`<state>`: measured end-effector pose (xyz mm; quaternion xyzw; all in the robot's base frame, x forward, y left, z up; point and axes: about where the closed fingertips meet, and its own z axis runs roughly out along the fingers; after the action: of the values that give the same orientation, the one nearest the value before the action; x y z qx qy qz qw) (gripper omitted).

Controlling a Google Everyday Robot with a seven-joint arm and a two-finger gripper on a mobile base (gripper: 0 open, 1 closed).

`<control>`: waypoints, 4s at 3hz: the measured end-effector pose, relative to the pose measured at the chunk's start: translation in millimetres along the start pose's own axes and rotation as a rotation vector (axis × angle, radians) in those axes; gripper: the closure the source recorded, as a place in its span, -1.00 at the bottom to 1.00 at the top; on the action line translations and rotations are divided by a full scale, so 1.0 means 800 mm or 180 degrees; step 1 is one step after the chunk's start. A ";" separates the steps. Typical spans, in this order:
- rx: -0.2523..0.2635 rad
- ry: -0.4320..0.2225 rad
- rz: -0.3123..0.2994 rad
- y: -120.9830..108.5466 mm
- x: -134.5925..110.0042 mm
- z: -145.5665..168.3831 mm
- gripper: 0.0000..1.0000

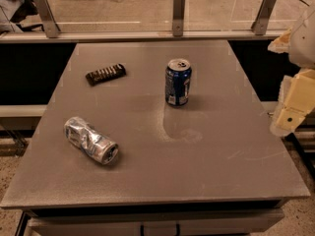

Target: Pick pepsi can

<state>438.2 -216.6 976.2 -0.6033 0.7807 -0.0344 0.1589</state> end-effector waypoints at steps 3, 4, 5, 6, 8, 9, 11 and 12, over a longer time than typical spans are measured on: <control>0.0057 -0.0364 -0.0218 -0.067 -0.080 0.050 -1.00; 0.0054 -0.0571 -0.0347 -0.101 -0.134 0.081 -1.00; -0.0016 -0.0692 -0.0382 -0.123 -0.175 0.120 -1.00; -0.0041 -0.0705 -0.0386 -0.124 -0.178 0.125 -1.00; -0.0269 -0.0789 -0.0388 -0.103 -0.185 0.143 -1.00; -0.0324 -0.0769 -0.0334 -0.098 -0.190 0.155 -1.00; -0.0330 -0.0770 -0.0347 -0.096 -0.193 0.157 -0.17; -0.0397 -0.0894 -0.0326 -0.095 -0.195 0.152 0.30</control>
Offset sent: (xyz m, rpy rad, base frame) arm 0.0767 0.0454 -0.0190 0.0910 -0.0347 0.0771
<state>578.9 -71.8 912.2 -0.6499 0.7197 0.0908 0.2268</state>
